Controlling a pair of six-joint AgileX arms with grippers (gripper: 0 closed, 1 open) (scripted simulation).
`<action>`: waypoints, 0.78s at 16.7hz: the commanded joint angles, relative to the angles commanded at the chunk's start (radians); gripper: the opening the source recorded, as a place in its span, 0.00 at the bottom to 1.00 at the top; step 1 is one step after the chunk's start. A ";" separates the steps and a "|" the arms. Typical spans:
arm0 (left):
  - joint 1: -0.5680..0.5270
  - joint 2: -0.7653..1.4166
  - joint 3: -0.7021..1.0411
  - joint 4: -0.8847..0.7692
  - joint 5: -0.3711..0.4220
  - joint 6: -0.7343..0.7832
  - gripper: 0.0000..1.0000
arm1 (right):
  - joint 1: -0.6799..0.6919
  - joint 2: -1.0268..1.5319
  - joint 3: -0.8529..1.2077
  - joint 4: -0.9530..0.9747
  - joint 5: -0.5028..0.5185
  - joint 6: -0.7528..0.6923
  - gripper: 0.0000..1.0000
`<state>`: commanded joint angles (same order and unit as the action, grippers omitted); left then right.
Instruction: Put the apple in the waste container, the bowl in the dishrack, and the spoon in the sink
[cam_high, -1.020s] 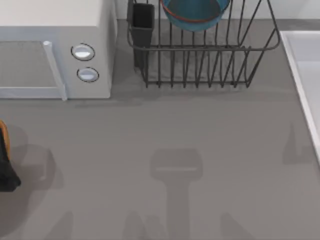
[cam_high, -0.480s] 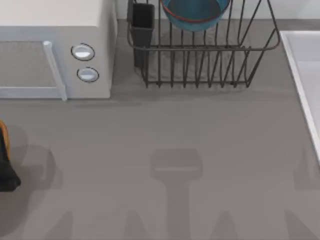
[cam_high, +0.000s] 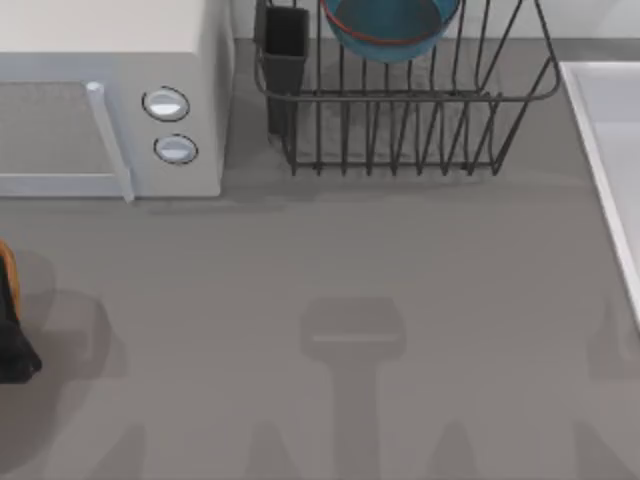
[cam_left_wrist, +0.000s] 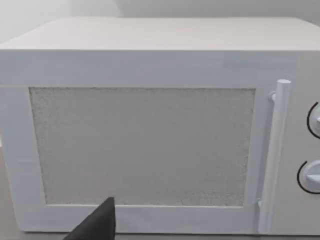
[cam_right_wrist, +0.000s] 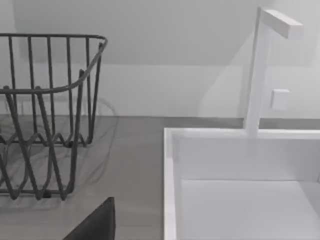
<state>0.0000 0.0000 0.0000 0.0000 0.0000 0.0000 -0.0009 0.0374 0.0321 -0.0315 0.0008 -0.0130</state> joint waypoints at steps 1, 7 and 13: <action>0.000 0.000 0.000 0.000 0.000 0.000 1.00 | -0.003 0.032 0.026 -0.030 0.000 -0.011 1.00; 0.000 0.000 0.000 0.000 0.000 0.000 1.00 | -0.043 0.436 0.289 -0.350 0.007 -0.134 1.00; 0.000 0.000 0.000 0.000 0.000 0.000 1.00 | -0.086 0.967 0.589 -0.734 0.017 -0.282 1.00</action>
<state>0.0000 0.0000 0.0000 0.0000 0.0000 0.0000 -0.0868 1.0040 0.6210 -0.7652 0.0178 -0.2948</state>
